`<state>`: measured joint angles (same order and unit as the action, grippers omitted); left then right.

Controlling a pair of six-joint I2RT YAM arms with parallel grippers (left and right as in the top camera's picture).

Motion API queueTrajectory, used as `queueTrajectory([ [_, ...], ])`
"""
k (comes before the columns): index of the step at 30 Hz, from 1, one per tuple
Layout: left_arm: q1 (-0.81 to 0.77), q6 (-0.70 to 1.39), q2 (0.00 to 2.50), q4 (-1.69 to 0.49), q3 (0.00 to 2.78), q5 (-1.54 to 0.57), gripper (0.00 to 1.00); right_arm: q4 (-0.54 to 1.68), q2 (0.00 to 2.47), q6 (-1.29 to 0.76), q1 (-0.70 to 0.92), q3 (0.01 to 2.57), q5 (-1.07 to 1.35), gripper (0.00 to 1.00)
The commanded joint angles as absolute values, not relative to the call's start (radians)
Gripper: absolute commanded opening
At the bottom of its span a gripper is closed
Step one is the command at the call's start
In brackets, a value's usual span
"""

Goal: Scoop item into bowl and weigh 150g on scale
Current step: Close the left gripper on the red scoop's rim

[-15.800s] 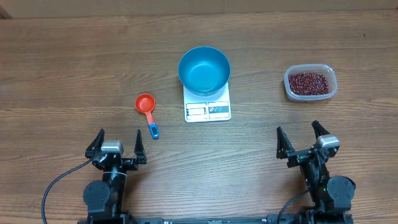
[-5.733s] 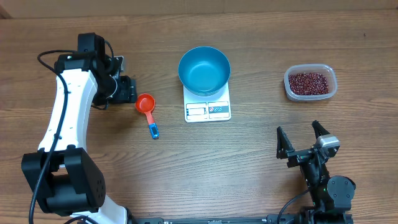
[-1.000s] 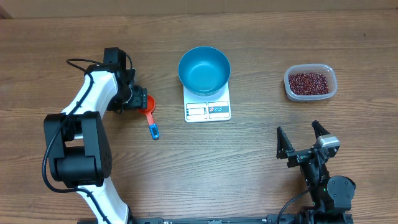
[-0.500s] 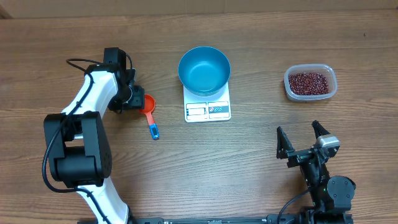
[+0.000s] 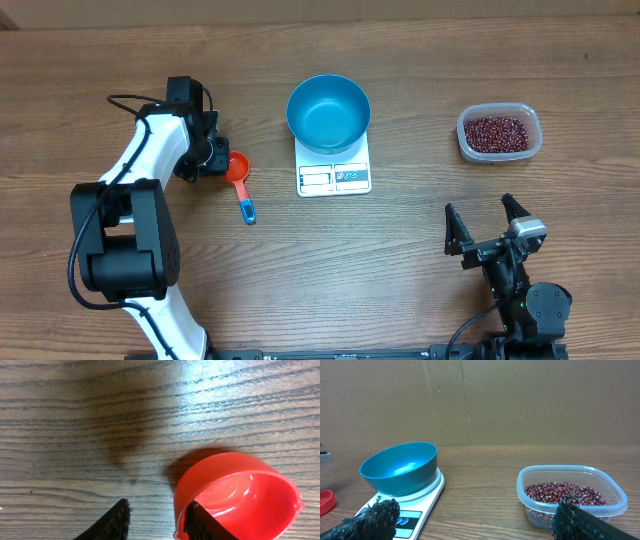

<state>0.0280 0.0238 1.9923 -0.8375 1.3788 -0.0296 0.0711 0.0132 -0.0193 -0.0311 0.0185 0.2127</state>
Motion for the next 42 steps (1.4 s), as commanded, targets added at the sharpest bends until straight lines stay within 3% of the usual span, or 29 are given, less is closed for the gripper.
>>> queueTrajectory([
  [1,0.029,0.026,2.008,-0.835,1.368,-0.046,0.36,0.065,0.014,-0.022,-0.034,0.008,0.211,1.0],
  [11,0.029,0.026,2.008,-0.83,1.367,-0.046,0.18,0.065,0.014,-0.022,-0.034,0.008,0.211,1.0],
  [19,0.029,0.026,2.008,-0.829,1.368,-0.046,0.14,0.065,0.014,-0.022,-0.034,0.008,0.211,1.0],
  [22,0.029,0.026,2.008,-0.829,1.368,-0.046,0.05,0.065,0.014,-0.022,-0.034,0.008,0.211,1.0],
  [42,0.028,0.067,1.999,-0.875,1.371,-0.154,0.04,0.065,0.014,-0.022,-0.034,0.008,0.211,1.0],
])
